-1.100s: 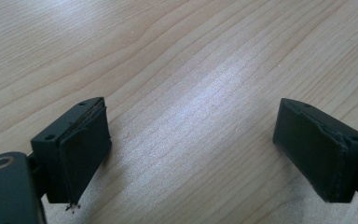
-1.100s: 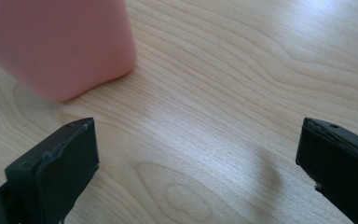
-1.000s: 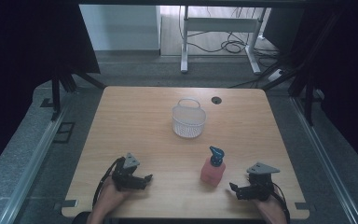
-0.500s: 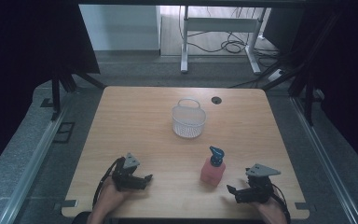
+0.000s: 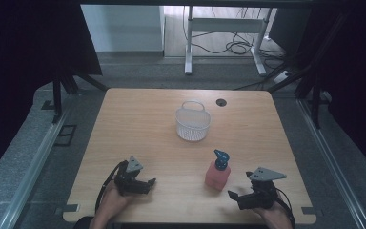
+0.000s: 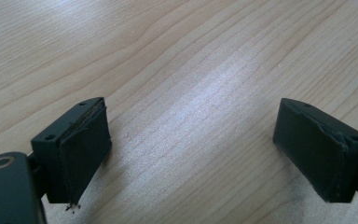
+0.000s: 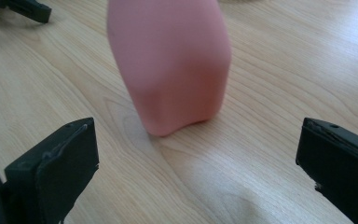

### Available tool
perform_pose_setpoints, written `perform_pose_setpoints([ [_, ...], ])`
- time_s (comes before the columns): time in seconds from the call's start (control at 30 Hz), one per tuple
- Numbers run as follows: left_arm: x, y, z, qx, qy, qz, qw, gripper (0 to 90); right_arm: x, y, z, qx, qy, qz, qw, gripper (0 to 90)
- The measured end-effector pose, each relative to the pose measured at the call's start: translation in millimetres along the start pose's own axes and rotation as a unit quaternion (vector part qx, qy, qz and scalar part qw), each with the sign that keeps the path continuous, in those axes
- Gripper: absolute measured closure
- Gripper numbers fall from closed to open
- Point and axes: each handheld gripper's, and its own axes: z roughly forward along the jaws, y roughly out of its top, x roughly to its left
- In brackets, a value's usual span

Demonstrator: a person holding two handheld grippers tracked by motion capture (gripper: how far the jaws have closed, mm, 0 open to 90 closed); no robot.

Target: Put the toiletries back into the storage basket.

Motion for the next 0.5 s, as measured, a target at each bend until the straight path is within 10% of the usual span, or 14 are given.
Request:
perform_pose_setpoints([
  [0.5, -0.1, 0.0, 0.2, -0.001, 0.001, 0.000, 1.0000, 10.3, 8.8, 26.5, -3.2, -0.025, 0.019, 0.001, 0.9995, 3.6],
])
